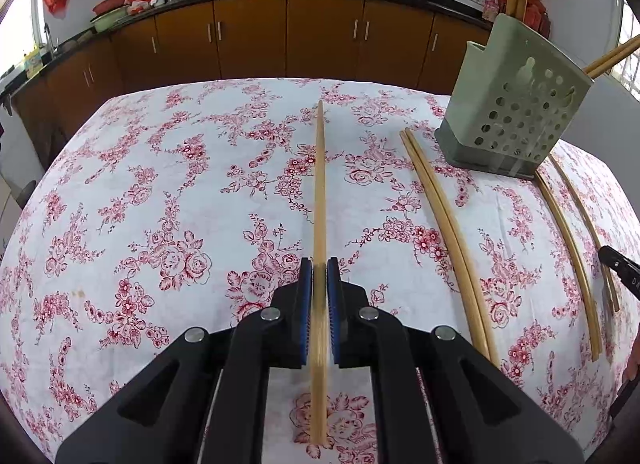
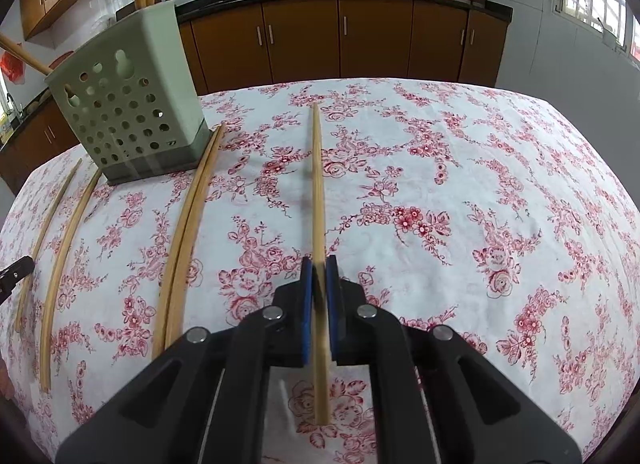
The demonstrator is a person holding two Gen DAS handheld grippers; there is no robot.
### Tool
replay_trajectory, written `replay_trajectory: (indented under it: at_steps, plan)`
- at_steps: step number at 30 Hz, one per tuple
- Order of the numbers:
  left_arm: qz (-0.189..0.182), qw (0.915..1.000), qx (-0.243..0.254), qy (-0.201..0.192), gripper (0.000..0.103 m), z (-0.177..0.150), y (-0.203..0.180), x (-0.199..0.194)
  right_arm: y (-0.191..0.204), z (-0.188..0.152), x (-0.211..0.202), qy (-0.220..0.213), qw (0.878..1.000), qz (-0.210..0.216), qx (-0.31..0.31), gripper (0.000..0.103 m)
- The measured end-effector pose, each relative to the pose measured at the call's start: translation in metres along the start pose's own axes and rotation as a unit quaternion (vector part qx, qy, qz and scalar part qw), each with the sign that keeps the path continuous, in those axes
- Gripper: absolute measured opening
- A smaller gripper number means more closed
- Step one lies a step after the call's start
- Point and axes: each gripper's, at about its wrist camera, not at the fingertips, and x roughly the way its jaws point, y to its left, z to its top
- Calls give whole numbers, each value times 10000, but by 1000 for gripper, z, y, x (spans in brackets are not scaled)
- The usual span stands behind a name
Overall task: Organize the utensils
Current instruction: 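Close the right gripper on a chopstick while the left gripper grasps another chopstick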
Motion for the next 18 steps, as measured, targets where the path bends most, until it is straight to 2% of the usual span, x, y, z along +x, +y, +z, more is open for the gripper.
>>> replay_trajectory:
  at_steps: [18]
  plan:
    - [-48,10000,-60,5,10,0,-1,1,-3,1,1,6,9999,121,112,9]
